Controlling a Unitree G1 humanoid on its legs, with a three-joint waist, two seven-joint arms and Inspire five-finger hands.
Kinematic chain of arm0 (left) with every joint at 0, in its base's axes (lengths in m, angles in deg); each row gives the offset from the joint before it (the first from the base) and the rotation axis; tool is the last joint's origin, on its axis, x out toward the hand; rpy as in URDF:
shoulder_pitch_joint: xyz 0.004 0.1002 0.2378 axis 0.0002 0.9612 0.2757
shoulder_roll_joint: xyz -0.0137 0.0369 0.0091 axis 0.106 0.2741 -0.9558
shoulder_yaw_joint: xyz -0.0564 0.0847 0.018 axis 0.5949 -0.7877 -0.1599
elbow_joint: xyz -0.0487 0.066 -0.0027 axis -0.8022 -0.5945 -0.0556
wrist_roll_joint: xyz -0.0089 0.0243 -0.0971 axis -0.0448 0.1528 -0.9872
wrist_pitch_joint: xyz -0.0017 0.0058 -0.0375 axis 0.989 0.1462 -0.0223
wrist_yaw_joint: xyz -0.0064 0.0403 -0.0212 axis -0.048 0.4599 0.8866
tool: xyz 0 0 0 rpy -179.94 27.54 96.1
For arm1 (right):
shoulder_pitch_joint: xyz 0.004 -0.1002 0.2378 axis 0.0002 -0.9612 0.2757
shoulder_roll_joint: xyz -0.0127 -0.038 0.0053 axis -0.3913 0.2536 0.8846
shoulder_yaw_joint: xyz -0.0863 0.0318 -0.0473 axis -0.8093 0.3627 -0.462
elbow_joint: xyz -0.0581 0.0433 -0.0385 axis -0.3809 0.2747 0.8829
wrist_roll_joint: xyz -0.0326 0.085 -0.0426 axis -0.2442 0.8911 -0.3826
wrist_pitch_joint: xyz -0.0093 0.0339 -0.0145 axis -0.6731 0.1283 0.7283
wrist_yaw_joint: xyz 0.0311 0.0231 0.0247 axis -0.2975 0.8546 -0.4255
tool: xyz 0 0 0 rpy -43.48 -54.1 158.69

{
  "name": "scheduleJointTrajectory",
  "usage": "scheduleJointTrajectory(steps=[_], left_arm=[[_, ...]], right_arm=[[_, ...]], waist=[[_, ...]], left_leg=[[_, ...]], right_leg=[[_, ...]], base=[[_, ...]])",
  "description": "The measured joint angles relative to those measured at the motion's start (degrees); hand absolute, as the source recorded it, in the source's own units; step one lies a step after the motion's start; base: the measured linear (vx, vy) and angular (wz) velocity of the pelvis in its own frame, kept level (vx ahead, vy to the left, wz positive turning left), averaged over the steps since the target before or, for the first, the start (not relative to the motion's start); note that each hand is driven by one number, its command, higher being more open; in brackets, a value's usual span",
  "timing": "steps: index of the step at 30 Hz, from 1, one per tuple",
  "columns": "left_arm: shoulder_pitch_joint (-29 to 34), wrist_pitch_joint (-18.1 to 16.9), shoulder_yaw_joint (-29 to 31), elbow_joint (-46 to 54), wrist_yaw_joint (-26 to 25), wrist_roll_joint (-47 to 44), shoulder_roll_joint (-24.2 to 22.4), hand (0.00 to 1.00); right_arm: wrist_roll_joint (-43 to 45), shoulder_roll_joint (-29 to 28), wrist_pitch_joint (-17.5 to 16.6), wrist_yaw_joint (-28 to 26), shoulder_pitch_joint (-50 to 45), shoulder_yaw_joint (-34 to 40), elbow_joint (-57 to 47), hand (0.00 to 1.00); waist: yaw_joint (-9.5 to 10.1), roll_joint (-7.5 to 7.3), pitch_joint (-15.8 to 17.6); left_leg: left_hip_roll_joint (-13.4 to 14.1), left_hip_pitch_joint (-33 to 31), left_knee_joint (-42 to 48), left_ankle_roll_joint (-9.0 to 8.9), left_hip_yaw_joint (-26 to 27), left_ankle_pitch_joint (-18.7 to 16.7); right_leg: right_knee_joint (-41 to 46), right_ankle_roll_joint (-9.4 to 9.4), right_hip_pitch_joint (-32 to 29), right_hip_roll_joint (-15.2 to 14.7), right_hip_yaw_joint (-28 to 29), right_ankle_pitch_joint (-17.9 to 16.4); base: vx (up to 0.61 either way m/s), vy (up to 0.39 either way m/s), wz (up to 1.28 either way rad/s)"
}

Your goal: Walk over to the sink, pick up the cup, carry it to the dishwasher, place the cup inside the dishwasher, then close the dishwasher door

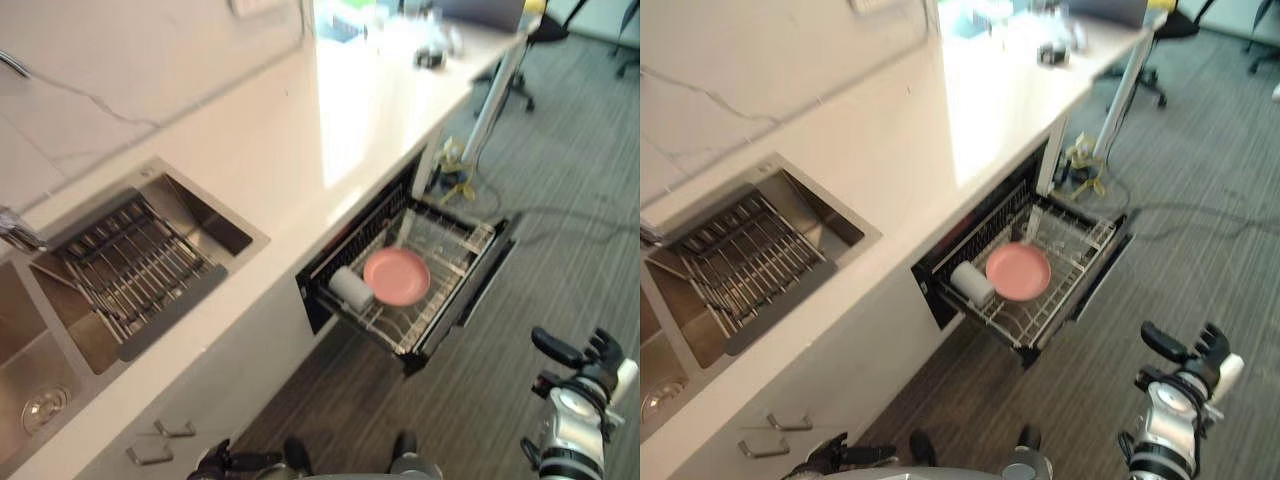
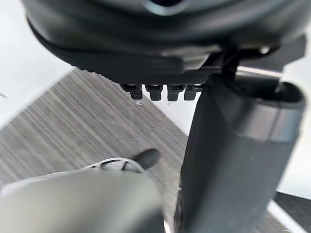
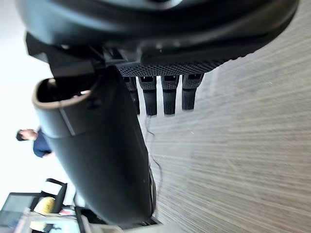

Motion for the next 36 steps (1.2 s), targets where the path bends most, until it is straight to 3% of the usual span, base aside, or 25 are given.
scheduleJointTrajectory(steps=[2,5,8,14,18,20,24,27,29,32,33,36], left_arm=[[-1.07,0.52,-1.89,1.34,0.13,-2.99,-0.15,1.00],[-1.07,1.78,-1.89,2.08,0.38,-5.24,-0.34,1.00],[-1.81,2.60,-1.95,2.22,0.67,-6.64,-0.36,1.00],[-3.59,3.09,-3.51,2.16,0.72,-9.10,-1.59,1.00],[-4.80,3.23,-4.79,1.90,0.55,-10.35,-4.50,1.00],[-4.74,3.40,-5.43,1.78,0.40,-10.92,-4.68,1.00],[-3.75,3.53,-5.78,1.47,-0.26,-11.30,-5.08,1.00],[-3.17,2.39,-5.72,1.73,-0.99,-11.35,-5.12,1.00],[-2.13,1.60,-5.70,1.91,-0.97,-11.30,-5.92,1.00],[-0.44,1.40,-5.74,1.89,-0.68,-10.82,-7.50,1.00],[-0.15,1.28,-5.76,1.88,-0.55,-10.82,-7.66,1.00],[0.99,0.26,-5.82,1.89,0.22,-10.85,-7.67,1.00]], right_arm=[[0.17,3.62,0.01,0.04,6.77,-3.80,2.56,0.00],[0.08,6.85,-0.01,-1.34,12.01,-9.09,2.58,0.00],[-0.35,8.75,-0.02,-2.22,14.53,-10.72,3.37,0.00],[-0.32,9.80,-0.07,-2.40,17.20,-12.56,4.93,0.00],[-0.22,12.05,-0.07,-2.42,17.52,-12.70,7.70,0.00],[-0.14,12.03,-0.07,-2.42,17.49,-12.73,8.80,0.00],[1.12,12.12,-0.18,-2.50,17.45,-13.87,11.14,0.00],[6.85,12.32,-0.46,-3.67,17.47,-14.52,12.72,0.00],[22.28,12.13,-1.81,-6.22,17.80,-13.40,15.82,0.00],[31.66,10.81,-3.61,-10.71,18.20,-12.49,18.18,0.00],[32.26,10.44,-3.62,-11.43,18.44,-12.54,18.66,1.00],[32.61,8.32,-3.74,-12.64,20.17,-12.71,22.31,1.00]], waist=[[0.38,2.39,3.52],[0.90,4.72,5.27],[2.01,4.96,6.08],[2.05,5.31,7.32],[2.54,7.28,7.98],[2.98,7.33,7.96],[3.81,7.51,7.87],[5.33,7.91,7.59],[6.17,9.44,6.45],[6.57,11.85,4.11],[6.69,11.85,3.85],[7.32,12.23,2.16]], left_leg=[[-0.07,-1.31,0.03,0.55,0.79,0.70],[-0.06,-1.86,0.06,0.58,0.97,0.76],[-0.20,-2.35,0.13,0.51,0.73,0.86],[-0.67,-3.86,0.42,0.97,-1.43,1.19],[-2.10,-3.87,1.21,1.59,-7.87,1.89],[-2.58,-3.85,1.19,1.51,-9.86,2.06],[-5.56,-3.04,0.10,1.83,-16.84,3.73],[-7.87,-1.50,0.11,2.04,-20.49,3.96],[-9.05,-0.64,0.08,2.26,-22.94,4.24],[-9.92,0.03,0.09,2.26,-25.18,4.26],[-10.02,0.17,0.09,2.26,-25.48,4.26],[-10.10,0.52,0.09,2.18,-26.18,4.31]], right_leg=[[-0.02,0.32,-1.81,0.01,0.89,1.18],[-0.02,0.35,-2.52,0.11,1.20,1.33],[-0.07,0.35,-2.81,0.15,0.97,1.32],[0.63,0.58,-3.10,-0.80,-1.37,1.06],[8.21,1.56,-1.57,-4.26,-7.13,-3.80],[11.26,1.78,-1.44,-5.73,-8.79,-5.73],[21.35,2.90,0.22,-11.71,-14.62,-11.91],[26.10,3.83,3.11,-15.71,-18.29,-15.28],[27.37,4.39,5.77,-17.09,-21.00,-16.40],[27.30,4.48,8.51,-17.69,-23.50,-16.46],[27.25,4.49,8.87,-17.71,-23.60,-16.46],[27.10,4.48,9.92,-17.53,-23.67,-16.46]], base=[[-0.08,-0.006,-0.14],[0.03,-0.019,-0.07],[0.06,-0.021,0.03],[0.04,-0.003,0.21],[-0.01,0.024,0.74],[0.00,0.011,0.72],[0.03,-0.008,0.98],[0.04,-0.038,0.75],[0.08,-0.053,0.60],[0.12,-0.054,0.44],[0.13,-0.065,0.35],[0.07,-0.061,0.16]])
